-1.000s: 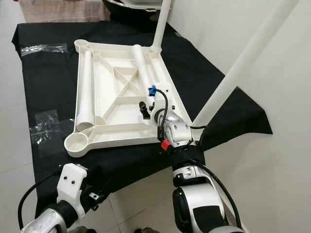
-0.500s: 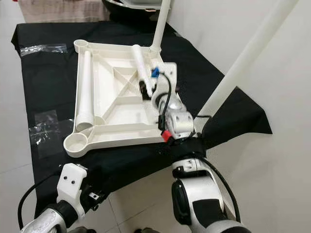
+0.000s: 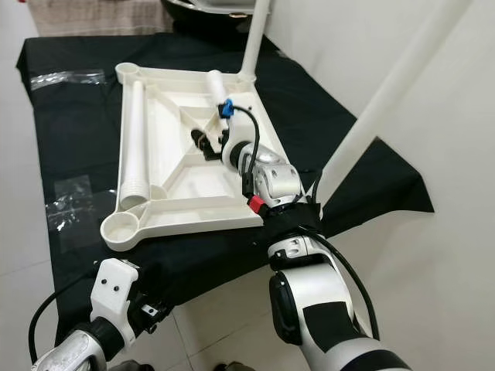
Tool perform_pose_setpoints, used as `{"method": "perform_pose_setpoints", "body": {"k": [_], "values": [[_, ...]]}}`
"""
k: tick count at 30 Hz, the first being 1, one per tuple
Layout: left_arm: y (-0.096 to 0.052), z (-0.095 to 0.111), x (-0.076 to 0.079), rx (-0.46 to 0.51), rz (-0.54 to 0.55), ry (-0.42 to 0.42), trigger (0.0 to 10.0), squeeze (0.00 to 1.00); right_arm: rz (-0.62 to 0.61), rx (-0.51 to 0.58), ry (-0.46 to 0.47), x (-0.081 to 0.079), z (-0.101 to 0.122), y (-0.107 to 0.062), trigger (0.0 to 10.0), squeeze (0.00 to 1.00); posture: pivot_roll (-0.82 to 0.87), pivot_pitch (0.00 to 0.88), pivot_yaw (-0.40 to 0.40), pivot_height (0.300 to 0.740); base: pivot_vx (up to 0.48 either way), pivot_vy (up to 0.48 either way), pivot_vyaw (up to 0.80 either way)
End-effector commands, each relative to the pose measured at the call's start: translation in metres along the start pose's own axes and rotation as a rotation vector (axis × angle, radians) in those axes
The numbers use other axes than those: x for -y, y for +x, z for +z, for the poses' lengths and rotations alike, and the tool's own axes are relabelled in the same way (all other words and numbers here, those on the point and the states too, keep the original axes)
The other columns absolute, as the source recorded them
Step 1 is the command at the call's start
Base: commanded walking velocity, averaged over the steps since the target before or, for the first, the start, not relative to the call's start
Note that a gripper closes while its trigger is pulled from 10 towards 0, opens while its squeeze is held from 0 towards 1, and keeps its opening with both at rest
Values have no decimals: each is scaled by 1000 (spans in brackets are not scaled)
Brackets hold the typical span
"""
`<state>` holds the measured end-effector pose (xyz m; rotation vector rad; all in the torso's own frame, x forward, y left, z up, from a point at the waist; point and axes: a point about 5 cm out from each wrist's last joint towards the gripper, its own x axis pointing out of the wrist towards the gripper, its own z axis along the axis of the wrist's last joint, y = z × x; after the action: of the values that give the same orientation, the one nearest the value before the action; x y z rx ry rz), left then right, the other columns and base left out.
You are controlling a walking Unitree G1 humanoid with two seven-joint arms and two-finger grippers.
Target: Building children table
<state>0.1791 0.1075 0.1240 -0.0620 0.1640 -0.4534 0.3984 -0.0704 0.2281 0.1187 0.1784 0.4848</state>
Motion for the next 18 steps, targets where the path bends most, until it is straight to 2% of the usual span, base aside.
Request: {"method": "perform_pose_setpoints", "body": {"k": [1, 2, 3, 5, 7, 8, 11, 15, 18], "values": [[-1, -2, 4, -5, -5, -16, 10000, 0, 67, 69, 13, -8, 14, 0, 10000, 0, 75, 122, -186, 740, 0, 0, 0], [-2, -1, 4, -3, -2, -18, 10000, 0, 144, 83, -10, -18, 15, -1, 10000, 0, 75, 122, -186, 740, 0, 0, 0], [-2, -1, 4, -3, -2, -18, 10000, 0, 144, 83, -10, -18, 15, -1, 10000, 0, 75, 122, -186, 740, 0, 0, 0], [-2, -1, 5, -2, -3, -23, 10000, 0, 186, 18, -79, -24, 6, -2, 10000, 0, 75, 122, -186, 740, 0, 0, 0], [-2, -1, 5, -4, -6, -26, 10000, 0, 171, -116, -128, -22, -9, -1, 10000, 0, 64, 122, -183, 740, 0, 0, 0], [-2, -2, 5, -5, -7, -27, 10000, 0, 165, -172, -122, -22, -15, -1, 10000, 0, 63, 121, -182, 740, 0, 0, 0], [-2, -2, 5, -5, -9, -28, 10000, 0, 144, -228, -113, -22, -17, 1, 10000, 0, 60, 117, -186, 740, 0, 0, 0], [-1, -2, 5, -5, -9, -28, 10000, 0, 105, -227, -77, -22, -12, 8, 10000, 0, 62, 113, -187, 740, 0, 0, 0], [-1, -2, 6, -4, -9, -25, 10000, 0, 21, -237, -28, -21, -8, 16, 10000, 0, 65, 115, -193, 740, 0, 0, 0]]}}
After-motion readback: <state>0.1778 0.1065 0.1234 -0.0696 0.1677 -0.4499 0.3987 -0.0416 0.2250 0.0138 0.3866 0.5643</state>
